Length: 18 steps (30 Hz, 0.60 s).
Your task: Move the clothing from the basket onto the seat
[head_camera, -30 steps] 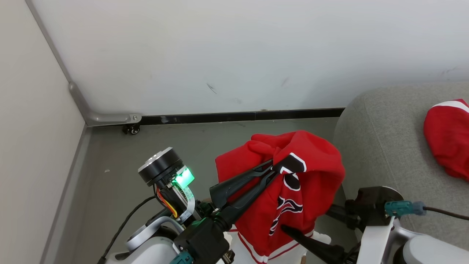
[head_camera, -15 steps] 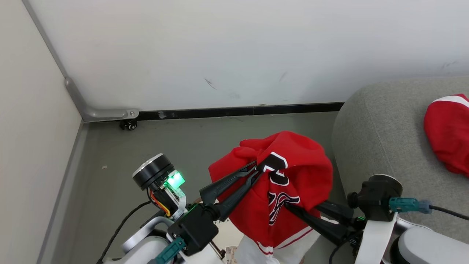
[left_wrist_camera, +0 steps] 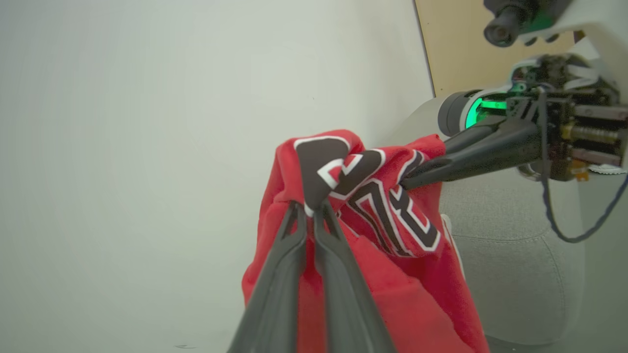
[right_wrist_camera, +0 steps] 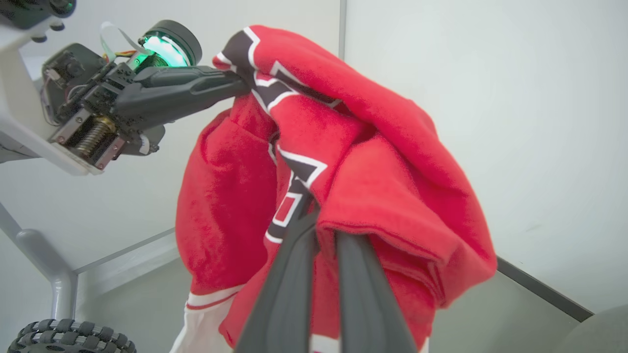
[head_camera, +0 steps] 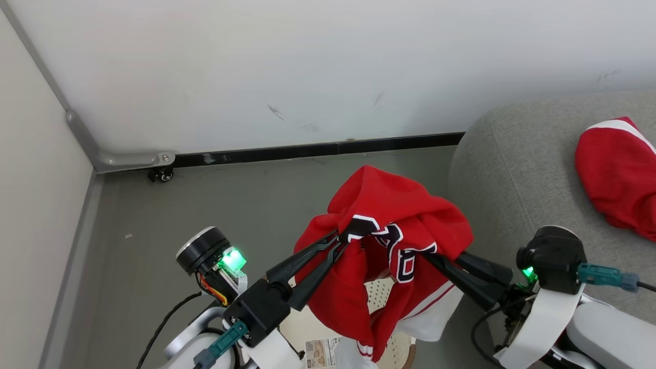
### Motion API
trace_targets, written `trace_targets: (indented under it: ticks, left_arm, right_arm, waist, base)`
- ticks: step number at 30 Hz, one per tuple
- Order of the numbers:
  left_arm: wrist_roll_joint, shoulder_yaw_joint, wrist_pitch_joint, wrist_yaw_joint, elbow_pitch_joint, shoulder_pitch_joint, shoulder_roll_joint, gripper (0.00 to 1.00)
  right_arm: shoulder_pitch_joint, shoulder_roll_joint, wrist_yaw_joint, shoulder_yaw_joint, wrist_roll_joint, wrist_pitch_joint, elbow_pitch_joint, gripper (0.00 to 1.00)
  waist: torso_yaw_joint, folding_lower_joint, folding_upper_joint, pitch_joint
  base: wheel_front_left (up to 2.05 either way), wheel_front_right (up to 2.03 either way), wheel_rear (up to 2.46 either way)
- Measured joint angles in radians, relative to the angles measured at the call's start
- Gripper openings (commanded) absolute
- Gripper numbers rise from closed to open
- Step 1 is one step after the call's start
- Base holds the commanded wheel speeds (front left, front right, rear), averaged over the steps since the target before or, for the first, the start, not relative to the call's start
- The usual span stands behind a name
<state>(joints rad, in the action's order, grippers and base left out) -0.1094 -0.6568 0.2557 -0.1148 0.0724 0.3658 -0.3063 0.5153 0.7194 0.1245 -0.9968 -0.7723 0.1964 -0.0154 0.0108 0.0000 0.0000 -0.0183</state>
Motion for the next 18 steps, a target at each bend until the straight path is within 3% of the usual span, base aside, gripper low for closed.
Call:
trace_targets:
  ticks: [8,9,10,12,13,14,18]
  left_arm:
    - [-0.048,0.013,0.000,0.000,0.038,-0.027,0.024,0.00]
    - [-0.052,0.015,0.000,0.000,0.042,-0.030,0.026,0.09]
    - [-0.057,0.016,0.000,0.000,0.044,-0.034,0.028,0.36]
    - [-0.067,0.017,0.000,0.000,0.052,-0.038,0.034,0.64]
    - [-0.067,0.017,0.000,0.000,0.052,-0.038,0.034,0.86]
    - [-0.071,0.018,0.000,0.000,0.056,-0.038,0.036,1.00]
    - [-0.083,0.041,0.000,0.001,0.075,-0.045,0.037,1.00]
  right_arm:
    - [0.000,-0.021,0.000,0.086,-0.003,0.033,-0.030,0.00]
    - [0.000,-0.023,0.000,0.094,-0.003,0.033,-0.033,0.00]
    - [0.000,-0.024,0.000,0.103,-0.003,0.034,-0.038,0.00]
    - [0.000,-0.027,0.000,0.126,-0.006,0.038,-0.049,0.00]
    - [0.000,-0.027,0.000,0.126,-0.006,0.038,-0.049,0.00]
    - [0.000,-0.028,0.001,0.138,-0.012,0.042,-0.053,0.00]
    - [-0.003,-0.027,0.007,0.199,-0.017,0.043,-0.076,0.00]
  waist:
    - [0.025,0.0000,0.0000,-0.012]
    - [0.027,0.0000,0.0000,-0.014]
    - [0.030,0.0000,0.0000,-0.015]
    - [0.035,0.0000,0.0000,-0.018]
    - [0.035,0.0000,0.0000,-0.018]
    - [0.037,0.0000,0.0000,-0.020]
    - [0.045,0.0000,0.0000,-0.025]
  base:
    - [0.00,0.00,0.00]
    - [0.00,0.00,0.00]
    - [0.00,0.00,0.00]
    - [0.00,0.00,0.00]
    - [0.00,0.00,0.00]
    - [0.00,0.00,0.00]
    - [0.00,0.00,0.00]
